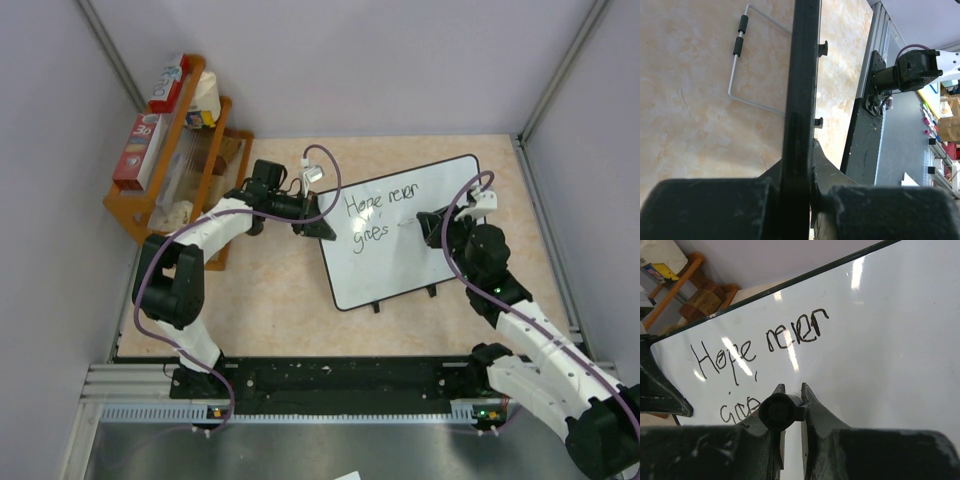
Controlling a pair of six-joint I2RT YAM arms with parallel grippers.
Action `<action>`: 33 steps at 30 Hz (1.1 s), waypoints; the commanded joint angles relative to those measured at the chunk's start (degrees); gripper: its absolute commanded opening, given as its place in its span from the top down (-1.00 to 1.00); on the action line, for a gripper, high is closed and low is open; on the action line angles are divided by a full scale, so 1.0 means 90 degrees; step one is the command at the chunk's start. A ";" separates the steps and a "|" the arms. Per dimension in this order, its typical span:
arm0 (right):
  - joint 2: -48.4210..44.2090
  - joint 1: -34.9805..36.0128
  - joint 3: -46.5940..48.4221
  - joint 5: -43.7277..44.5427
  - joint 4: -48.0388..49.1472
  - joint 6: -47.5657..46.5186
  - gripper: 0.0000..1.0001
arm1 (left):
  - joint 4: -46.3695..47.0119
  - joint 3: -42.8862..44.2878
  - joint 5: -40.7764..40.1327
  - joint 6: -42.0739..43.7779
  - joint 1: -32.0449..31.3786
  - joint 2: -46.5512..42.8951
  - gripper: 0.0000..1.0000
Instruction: Write a sentence on the whiteboard
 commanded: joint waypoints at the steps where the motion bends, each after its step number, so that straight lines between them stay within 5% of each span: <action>1: 0.0104 -0.0083 0.0146 -0.0054 0.0250 0.0052 1.00 | -0.0552 -0.0335 -0.2244 0.1274 -0.0246 0.0326 1.00; 33: -0.0354 -0.0073 -0.0421 0.0258 -0.0258 -0.0026 1.00 | -0.0591 -0.0335 -0.2283 0.1284 -0.0255 0.0297 1.00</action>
